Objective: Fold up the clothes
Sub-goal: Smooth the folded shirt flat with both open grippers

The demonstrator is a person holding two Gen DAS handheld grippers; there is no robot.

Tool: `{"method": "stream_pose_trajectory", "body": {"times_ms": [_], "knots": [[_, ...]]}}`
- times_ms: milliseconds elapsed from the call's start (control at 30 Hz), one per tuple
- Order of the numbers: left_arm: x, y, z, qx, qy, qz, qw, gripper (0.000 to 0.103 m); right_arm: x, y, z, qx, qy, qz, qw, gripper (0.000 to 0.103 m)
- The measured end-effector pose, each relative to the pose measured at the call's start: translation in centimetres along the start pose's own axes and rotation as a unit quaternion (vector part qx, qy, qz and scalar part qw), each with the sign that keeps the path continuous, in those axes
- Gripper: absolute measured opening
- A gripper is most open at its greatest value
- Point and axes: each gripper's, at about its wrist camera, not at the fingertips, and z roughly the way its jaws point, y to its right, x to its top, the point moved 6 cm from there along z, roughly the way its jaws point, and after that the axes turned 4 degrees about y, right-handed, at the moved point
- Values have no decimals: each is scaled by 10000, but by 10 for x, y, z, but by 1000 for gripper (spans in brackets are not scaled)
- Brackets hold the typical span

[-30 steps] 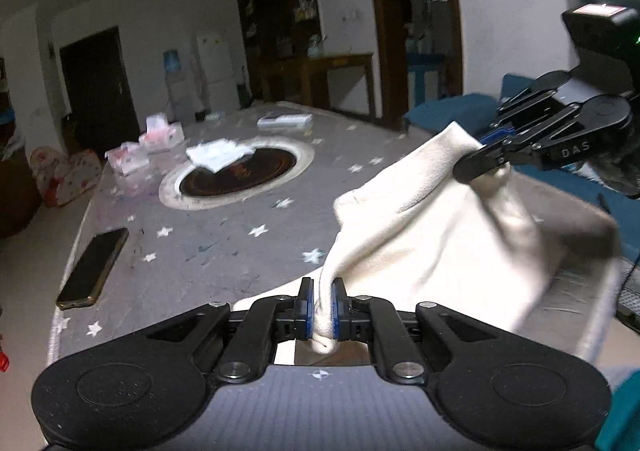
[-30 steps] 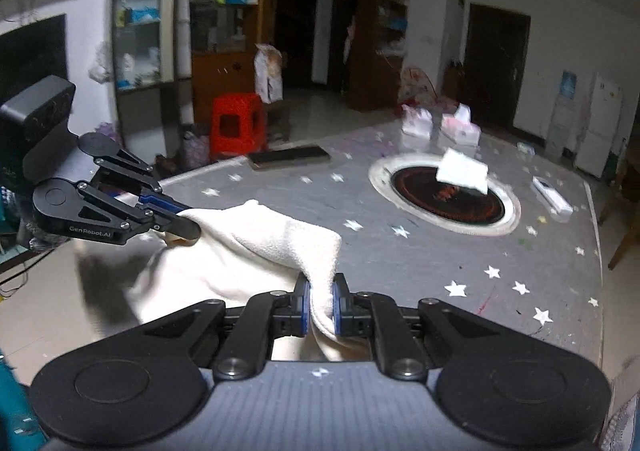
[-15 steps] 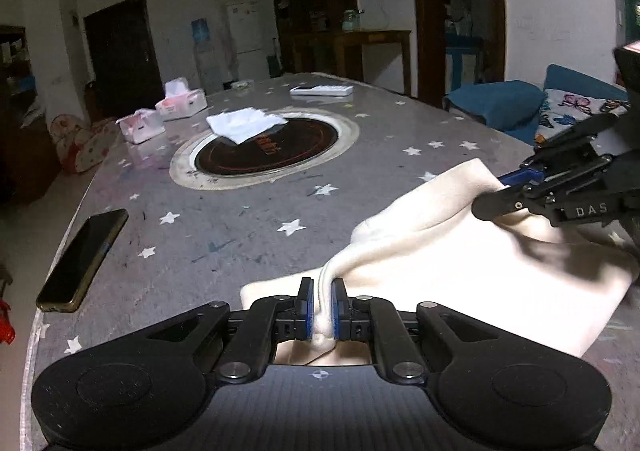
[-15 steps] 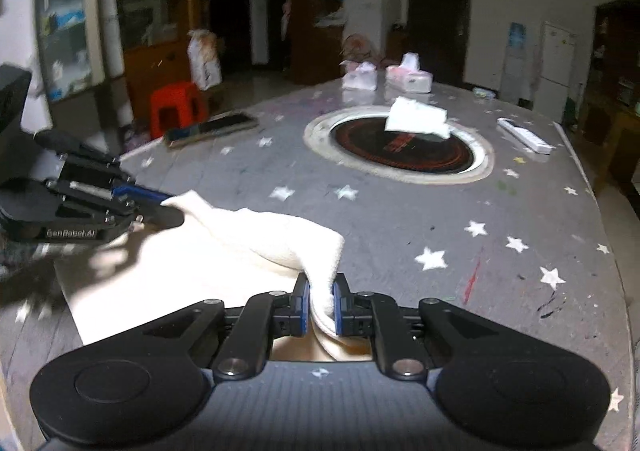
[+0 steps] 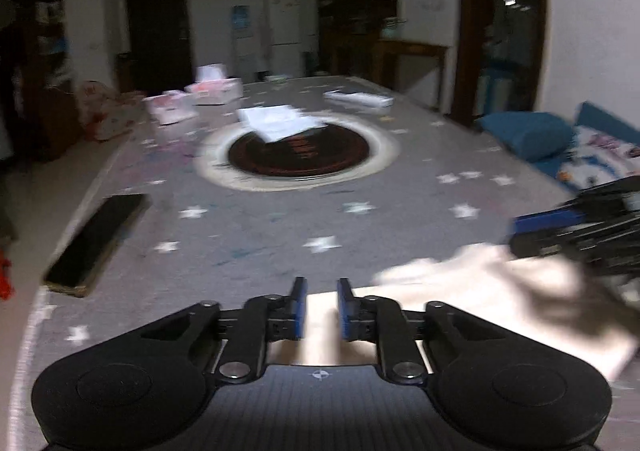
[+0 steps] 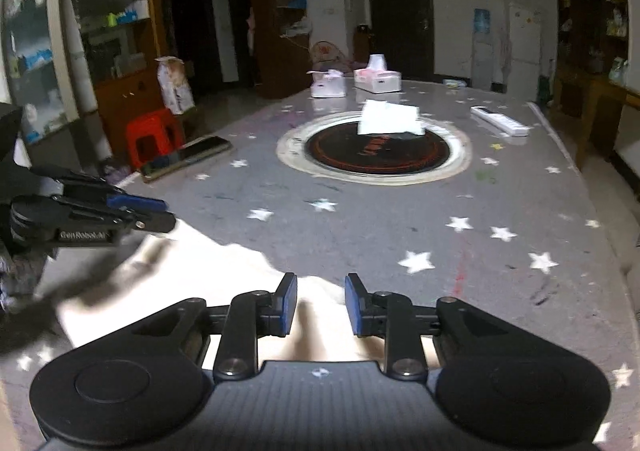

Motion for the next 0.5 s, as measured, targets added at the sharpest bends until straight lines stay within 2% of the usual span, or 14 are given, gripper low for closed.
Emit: {"method": "stream_pose_trajectory", "body": {"times_ms": [67, 167, 367, 500], "knots": [[2, 15, -1, -310, -31, 4, 9995, 11, 1, -6, 4, 152, -41, 46, 9999, 24], [4, 34, 5, -648, -117, -29, 9978, 10, 0, -9, 16, 152, -107, 91, 9998, 24], [-3, 40, 40, -575, -459, -44, 9973, 10, -8, -3, 32, 19, -246, 207, 9995, 24], [-5, 38, 41, -616, -389, -139, 9972, 11, -8, -5, 32, -50, -186, 66, 9998, 24]]}}
